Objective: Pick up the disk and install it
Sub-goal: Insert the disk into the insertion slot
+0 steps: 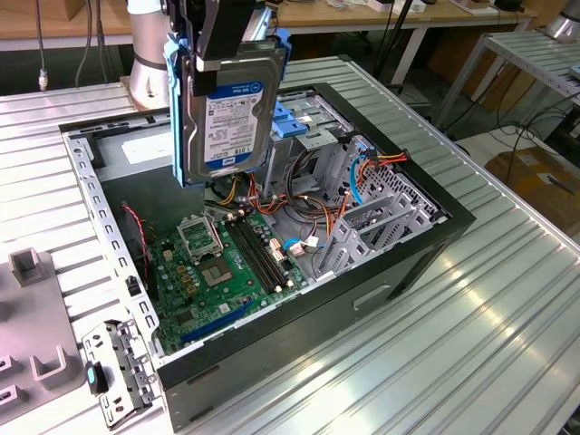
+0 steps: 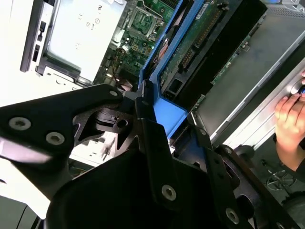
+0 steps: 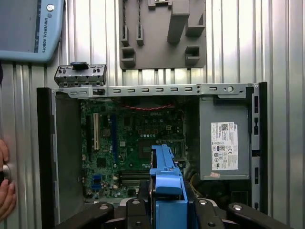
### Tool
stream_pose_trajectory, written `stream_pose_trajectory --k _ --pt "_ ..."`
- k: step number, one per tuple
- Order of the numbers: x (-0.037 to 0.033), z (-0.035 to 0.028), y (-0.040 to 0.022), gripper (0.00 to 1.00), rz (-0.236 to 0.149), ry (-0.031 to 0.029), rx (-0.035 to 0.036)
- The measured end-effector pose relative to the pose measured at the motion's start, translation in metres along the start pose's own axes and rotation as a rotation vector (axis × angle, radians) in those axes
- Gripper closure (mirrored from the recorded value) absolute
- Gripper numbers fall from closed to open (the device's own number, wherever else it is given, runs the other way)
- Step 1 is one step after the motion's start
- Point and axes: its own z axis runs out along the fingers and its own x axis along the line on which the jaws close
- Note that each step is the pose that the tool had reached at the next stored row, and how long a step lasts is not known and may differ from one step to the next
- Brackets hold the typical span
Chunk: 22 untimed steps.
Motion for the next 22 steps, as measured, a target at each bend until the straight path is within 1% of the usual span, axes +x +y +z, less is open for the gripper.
stream_pose_trajectory --k 1,3,7,10,12,17,20,22 --pt "0.0020 0.0000 -0.0001 0.63 0.000 0.0004 -0.0001" --pt "0.0090 0.0006 -0.0002 0.63 0.000 0.0012 0.0000" --pt "0.0189 0.0013 -0.0005 0.63 0.000 0.0038 0.0000" --pt "0.0221 0.0017 -0.0010 0.63 0.000 0.0053 0.0001" --pt "0.0234 0.0021 -0.0030 0.63 0.000 0.0059 0.0002" --pt "0.0240 0.0025 -0.0146 0.63 0.000 0.0062 0.0001" --pt "0.0239 0.0028 -0.0231 0.63 0.000 0.0062 0.0001" --pt "0.0237 0.0030 -0.0307 0.63 0.000 0.0063 0.0001"
